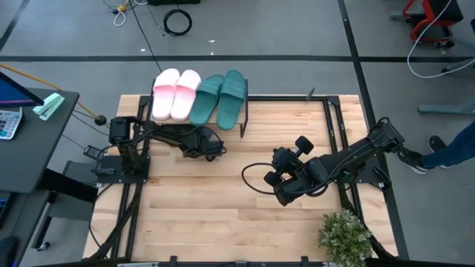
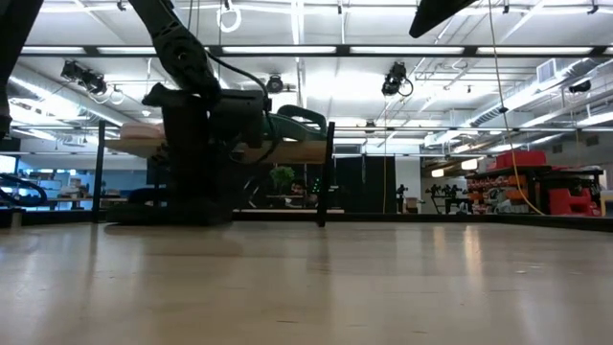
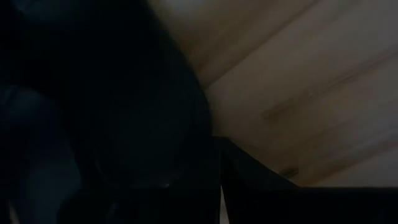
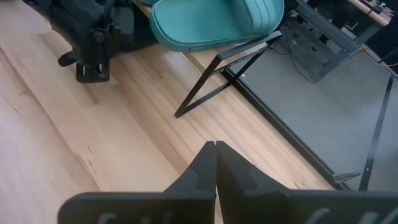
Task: Pick and place slides into the shelf
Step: Put the black slide under the shelf, then adjust the green slides on the shelf
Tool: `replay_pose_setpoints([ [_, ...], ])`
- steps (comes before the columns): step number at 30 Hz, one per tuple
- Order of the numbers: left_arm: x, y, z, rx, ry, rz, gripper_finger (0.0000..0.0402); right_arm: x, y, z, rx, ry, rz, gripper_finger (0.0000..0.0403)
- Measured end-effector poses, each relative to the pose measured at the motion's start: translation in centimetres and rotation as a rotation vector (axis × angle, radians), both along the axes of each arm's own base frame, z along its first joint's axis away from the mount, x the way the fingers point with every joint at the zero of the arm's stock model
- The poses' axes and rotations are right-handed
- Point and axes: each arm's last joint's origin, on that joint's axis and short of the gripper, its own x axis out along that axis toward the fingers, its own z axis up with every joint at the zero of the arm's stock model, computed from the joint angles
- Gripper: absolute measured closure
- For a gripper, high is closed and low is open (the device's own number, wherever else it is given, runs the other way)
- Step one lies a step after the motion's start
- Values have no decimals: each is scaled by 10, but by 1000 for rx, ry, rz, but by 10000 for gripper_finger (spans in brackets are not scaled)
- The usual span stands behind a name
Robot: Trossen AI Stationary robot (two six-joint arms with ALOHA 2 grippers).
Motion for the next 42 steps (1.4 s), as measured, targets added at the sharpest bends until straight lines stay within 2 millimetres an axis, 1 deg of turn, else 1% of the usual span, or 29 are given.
replay_pose_setpoints([
  [5, -8, -1, 0, -5, 44, 52, 396, 0, 0, 0, 0, 0, 0, 398],
  [15, -13, -4, 0, -14, 85, 71, 393, 0, 0, 0, 0, 0, 0, 398],
  [17, -10, -6, 0, -16, 56, 66, 394, 0, 0, 0, 0, 0, 0, 398],
  [20, -4, -13, 3, -25, 45, 14, 398, 0, 0, 0, 0, -1, 0, 398],
  [26, 19, -31, 16, -85, -9, -106, 388, 0, 0, 0, 3, -6, -4, 398],
  [29, 30, -38, 25, -118, -29, -167, 384, 0, 0, 0, 3, -6, -4, 398],
  [32, 42, -49, 40, -120, -34, -241, 394, 0, 0, 0, 3, -6, -4, 398],
  [38, 66, -81, 81, -71, -93, -357, 391, 0, 0, 0, 0, -1, -1, 398],
  [42, 73, -102, 112, -61, -92, -418, 397, 0, 0, 0, 0, 0, 0, 398],
])
